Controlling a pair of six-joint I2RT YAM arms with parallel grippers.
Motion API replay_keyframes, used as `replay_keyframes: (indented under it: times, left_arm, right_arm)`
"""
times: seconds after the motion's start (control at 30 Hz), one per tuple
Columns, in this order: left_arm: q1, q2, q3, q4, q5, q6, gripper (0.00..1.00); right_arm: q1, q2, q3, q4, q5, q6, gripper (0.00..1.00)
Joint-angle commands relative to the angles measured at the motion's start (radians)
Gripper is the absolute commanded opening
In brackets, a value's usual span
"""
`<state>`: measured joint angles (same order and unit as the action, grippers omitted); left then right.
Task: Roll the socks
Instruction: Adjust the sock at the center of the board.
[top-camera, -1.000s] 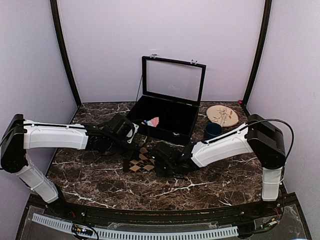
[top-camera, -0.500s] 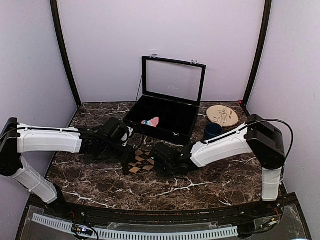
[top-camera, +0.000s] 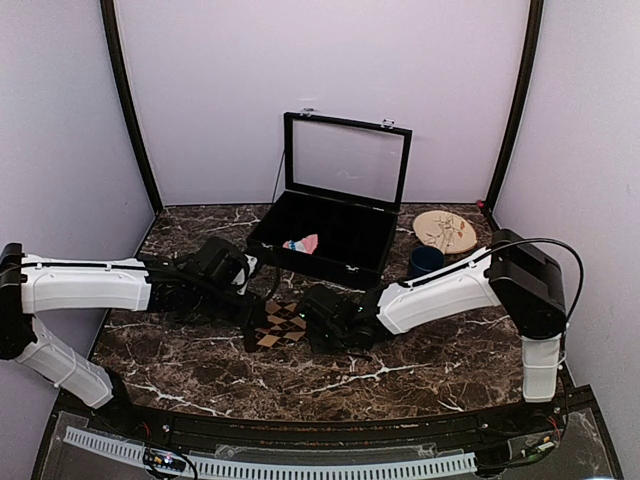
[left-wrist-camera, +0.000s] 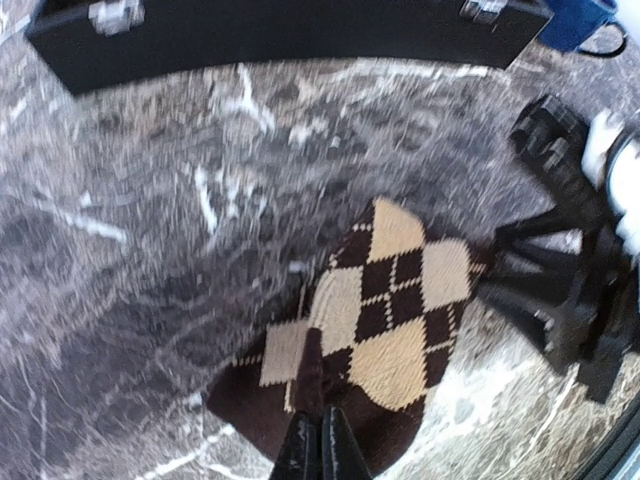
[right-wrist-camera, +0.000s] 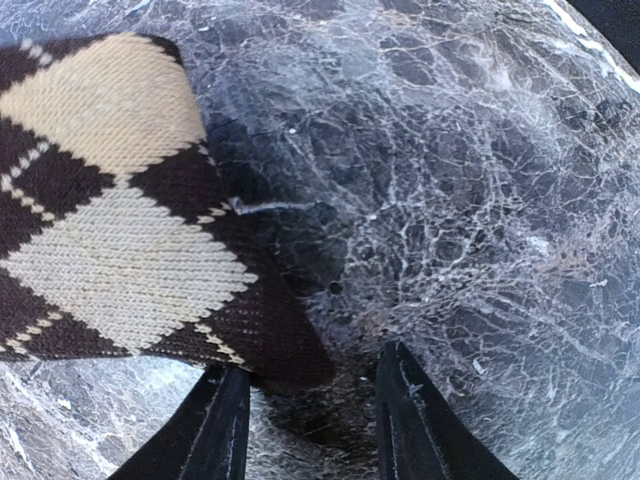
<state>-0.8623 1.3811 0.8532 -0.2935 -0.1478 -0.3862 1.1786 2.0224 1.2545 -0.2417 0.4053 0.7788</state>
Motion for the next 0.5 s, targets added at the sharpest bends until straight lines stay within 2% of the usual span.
replay_keyframes:
  times: [0.0,0.47]
  left_arm:
    - [-0.007,-0.045,-0.062,-0.026,0.026,-0.053,0.0]
    - [-0.012,-0.053,-0.144,-0.005,0.022,-0.089,0.0]
  right_arm:
    - [0.009,0.036,0.008,-0.024,-0.009,-0.006,0.41]
    - [0.009,0.037,0.019,-0.03,-0.008,-0.012,0.41]
